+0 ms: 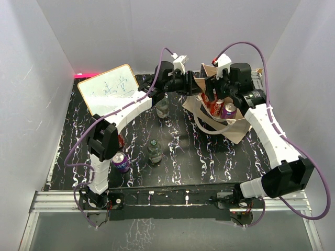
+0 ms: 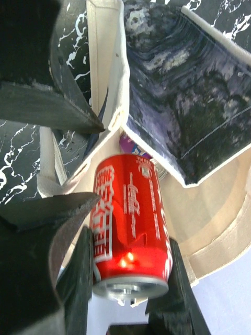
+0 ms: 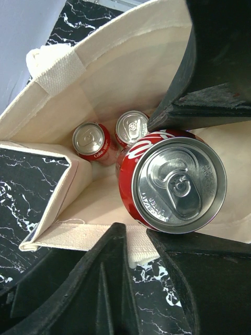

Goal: Place the beverage into the canvas bag
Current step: Place the drink in the canvas bag.

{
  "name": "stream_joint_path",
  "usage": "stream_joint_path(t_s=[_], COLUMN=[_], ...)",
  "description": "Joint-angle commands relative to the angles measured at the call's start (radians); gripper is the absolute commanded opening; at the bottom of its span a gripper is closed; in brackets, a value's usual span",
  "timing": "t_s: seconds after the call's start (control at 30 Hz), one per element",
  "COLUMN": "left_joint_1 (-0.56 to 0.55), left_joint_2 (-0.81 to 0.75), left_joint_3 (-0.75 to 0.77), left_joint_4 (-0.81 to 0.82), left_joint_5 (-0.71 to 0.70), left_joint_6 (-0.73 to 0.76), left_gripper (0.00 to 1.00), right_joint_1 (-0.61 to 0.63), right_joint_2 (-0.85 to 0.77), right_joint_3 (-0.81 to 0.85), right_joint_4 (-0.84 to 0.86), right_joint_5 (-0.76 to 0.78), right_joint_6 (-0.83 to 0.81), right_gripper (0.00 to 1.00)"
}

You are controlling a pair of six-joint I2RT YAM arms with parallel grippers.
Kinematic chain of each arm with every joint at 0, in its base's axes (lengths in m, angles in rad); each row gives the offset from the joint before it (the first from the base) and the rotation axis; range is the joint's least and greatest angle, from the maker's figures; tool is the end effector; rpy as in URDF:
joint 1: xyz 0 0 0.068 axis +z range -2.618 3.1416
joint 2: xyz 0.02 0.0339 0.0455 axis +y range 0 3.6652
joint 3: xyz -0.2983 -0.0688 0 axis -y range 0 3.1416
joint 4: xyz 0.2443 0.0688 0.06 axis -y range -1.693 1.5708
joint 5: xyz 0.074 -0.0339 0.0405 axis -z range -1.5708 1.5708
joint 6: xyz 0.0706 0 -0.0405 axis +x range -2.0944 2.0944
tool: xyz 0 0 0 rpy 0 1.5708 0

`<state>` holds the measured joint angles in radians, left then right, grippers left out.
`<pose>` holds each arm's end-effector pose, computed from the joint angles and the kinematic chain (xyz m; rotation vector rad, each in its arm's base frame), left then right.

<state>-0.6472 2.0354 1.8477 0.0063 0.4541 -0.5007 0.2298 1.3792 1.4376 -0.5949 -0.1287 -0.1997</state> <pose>0.4122 -0.3503 0.3687 0.4953 1.8364 -1.2074 0.3167 0.0834 0.4069 -0.5239 2.0399 0.1536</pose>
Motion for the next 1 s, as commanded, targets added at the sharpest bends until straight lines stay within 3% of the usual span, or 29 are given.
stream_joint_path(t_s=[0.0, 0.27, 0.57, 0.97], left_joint_1=[-0.012, -0.027, -0.034, -0.032], left_joint_2=[-0.036, -0.076, -0.085, -0.091], left_joint_3=[0.009, -0.037, -0.027, 0.000], left_joint_4=[0.006, 0.000, -0.051, -0.134], left_joint_5=[-0.002, -0.012, -0.019, -0.033], left_joint_6=[0.022, 0.084, 0.147, 0.202], left_gripper=[0.40, 0.00, 0.00, 0.00], right_joint_1=[-0.001, -0.015, -0.027, -0.055], right_joint_2=[-0.035, -0.026, 0.042, 0.123], right_joint_3=[-0.038, -0.163, -0.176, -0.250], right_joint_4=[0.209, 0.323, 0.376, 0.589], right_joint_5=[-0.008, -0.050, -0.119, -0.188], right_joint_6=[0.007, -0.013, -0.043, -0.080], right_gripper=[0.08, 0.08, 0.08, 0.08])
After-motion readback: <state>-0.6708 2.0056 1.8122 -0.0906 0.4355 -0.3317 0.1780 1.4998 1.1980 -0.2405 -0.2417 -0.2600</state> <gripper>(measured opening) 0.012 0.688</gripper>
